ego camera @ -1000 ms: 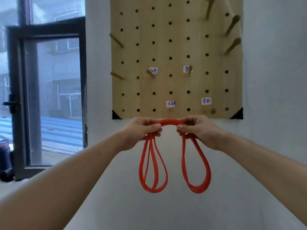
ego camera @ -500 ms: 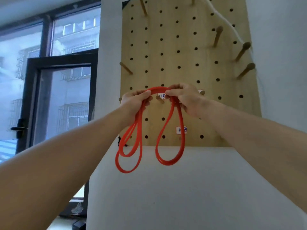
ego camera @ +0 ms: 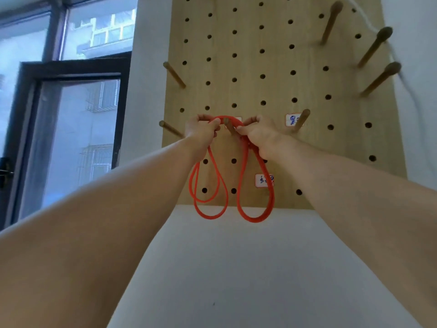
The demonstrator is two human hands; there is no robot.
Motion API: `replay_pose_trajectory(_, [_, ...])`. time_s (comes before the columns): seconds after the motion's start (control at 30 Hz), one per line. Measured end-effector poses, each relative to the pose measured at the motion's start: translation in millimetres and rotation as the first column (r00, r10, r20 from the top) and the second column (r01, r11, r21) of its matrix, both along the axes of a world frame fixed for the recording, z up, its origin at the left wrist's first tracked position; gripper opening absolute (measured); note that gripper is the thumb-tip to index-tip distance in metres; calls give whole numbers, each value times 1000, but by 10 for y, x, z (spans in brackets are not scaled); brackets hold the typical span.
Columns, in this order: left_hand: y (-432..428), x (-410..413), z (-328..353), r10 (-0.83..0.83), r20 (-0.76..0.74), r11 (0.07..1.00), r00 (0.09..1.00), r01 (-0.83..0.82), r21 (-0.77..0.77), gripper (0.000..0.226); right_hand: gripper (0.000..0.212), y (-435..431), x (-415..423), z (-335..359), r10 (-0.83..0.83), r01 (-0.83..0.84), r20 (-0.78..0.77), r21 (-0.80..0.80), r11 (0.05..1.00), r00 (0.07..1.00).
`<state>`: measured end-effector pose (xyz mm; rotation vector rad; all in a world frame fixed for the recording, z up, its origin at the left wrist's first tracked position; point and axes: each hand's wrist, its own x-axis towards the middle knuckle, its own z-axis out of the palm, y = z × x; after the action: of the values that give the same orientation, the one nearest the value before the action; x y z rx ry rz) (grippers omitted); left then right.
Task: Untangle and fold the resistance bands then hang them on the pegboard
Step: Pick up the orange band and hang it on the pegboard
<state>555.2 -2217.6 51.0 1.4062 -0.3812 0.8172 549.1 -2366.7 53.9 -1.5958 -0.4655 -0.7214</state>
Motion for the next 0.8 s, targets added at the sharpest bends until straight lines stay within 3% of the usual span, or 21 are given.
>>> replay_pose_trajectory(0.13, [13,-3,-201,-26,-74,998,997,30,60,15,30,-131,-10,-105,32,-35,-26,-121,992,999])
replay_pose_trajectory(0.3, [201,-217,-390,30,-63,981,998,-18,191,16,30,-413,-219,-198,23,-47,-90,-275,960,996])
replay_pose_trajectory(0.47, [303,-499,-700,201,-20,935,979,-186,304,14,24,-602,-485,-457,-140,-39,-279,-550,834,950])
replay_pose_trajectory(0.63, [63,-754,-1137,51,-151,884,987,26,468,17,6,-644,-657,-661,-89,-72,-285,-509,858,954])
replay_pose_trajectory(0.8, [-245,-743,-1467,66,-161,891,985,14,453,37,12,-676,-850,-531,-107,-31,-222,-542,840,969])
